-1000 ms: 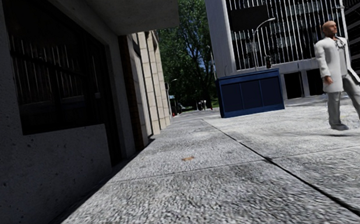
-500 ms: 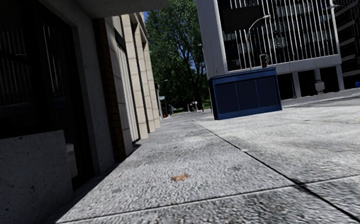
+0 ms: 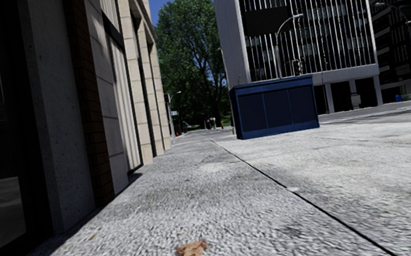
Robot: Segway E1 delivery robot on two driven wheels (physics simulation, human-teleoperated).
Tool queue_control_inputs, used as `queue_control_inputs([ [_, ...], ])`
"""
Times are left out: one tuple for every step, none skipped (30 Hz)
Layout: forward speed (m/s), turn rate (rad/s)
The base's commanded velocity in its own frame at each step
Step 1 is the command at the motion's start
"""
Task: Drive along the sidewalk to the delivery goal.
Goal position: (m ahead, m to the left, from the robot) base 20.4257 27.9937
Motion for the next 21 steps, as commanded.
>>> queue_control_inputs([
  [2.0,0.0],
  [2.0,0.0],
  [2.0,0.0],
  [2.0,0.0],
  [2.0,0.0],
  [2.0,0.0],
  [2.0,0.0],
  [2.0,0.0],
  [2.0,0.0],
  [2.0,0.0],
  [2.0,0.0],
  [2.0,0.0],
  [2.0,0.0],
  [2.0,0.0],
  [2.0,0.0],
  [2.0,0.0],
  [2.0,0.0],
  [2.0,0.0],
  [2.0,0.0],
  [2.0,0.0],
  [2.0,0.0],
])
